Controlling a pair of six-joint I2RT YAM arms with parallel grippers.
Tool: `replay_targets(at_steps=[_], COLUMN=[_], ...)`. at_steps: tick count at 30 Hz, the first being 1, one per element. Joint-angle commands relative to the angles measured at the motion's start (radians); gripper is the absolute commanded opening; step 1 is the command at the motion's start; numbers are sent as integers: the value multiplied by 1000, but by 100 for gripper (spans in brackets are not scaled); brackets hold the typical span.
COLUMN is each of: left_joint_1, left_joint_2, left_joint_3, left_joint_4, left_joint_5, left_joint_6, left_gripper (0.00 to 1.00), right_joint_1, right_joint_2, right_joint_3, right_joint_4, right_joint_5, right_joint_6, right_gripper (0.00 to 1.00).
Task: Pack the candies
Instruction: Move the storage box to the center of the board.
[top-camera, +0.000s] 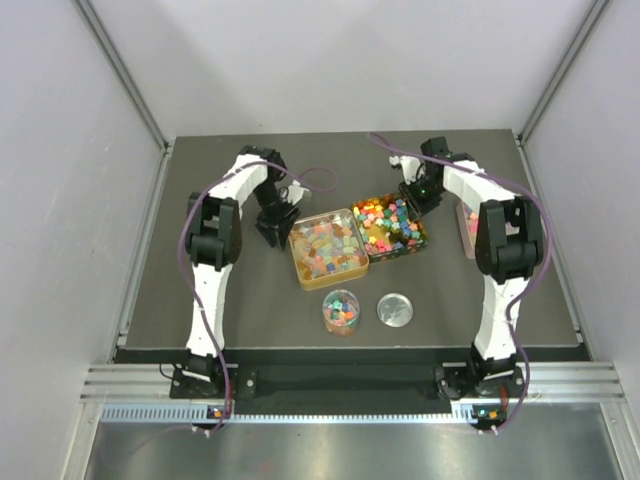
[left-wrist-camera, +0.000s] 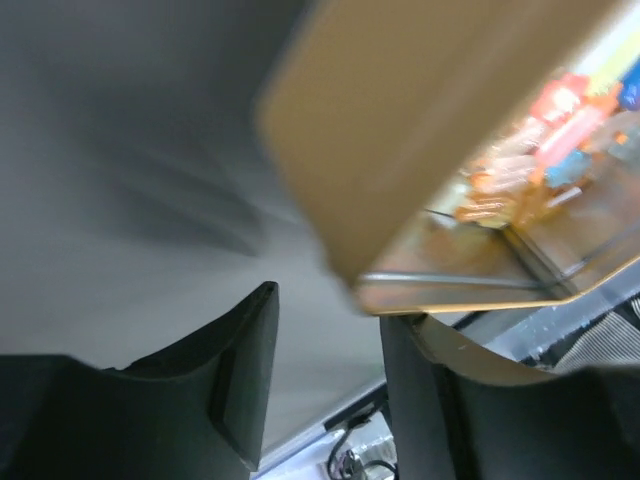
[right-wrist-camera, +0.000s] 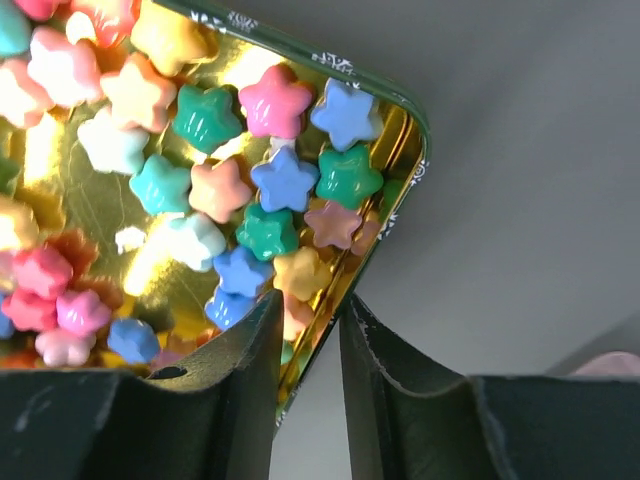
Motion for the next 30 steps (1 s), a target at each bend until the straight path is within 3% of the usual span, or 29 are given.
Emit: replay_targets(at_steps=[1, 5, 12, 16, 23, 28, 30], left_joint_1=[-24, -38, -73, -73, -24, 20, 40], left_joint_2=[155, 227, 249, 198, 25, -130, -173], left_joint_3=[241, 414, 467, 511, 490, 341, 314], left_joint_4=[199, 273, 330, 359, 465, 470, 462], left_joint_5=[71, 54, 8, -107, -253, -290, -287], left_joint_6=[-44, -67, -95, -115, -175, -179, -185], left_gripper=[52, 55, 57, 65, 81, 86, 85], right_joint_1=[28, 38, 38, 29, 24, 96, 134], right_joint_2=[45, 92, 99, 39, -95, -184, -207], right_joint_3=[118, 201, 196, 163, 190, 131, 88], right_joint_4=[10, 15, 31, 47, 71, 35, 63], right_joint_5=[-89, -81, -15, -1, 46, -90, -125], right_joint_6=[21, 25, 22, 25, -7, -126, -75], right_gripper=[28, 28, 32, 46, 55, 53, 49])
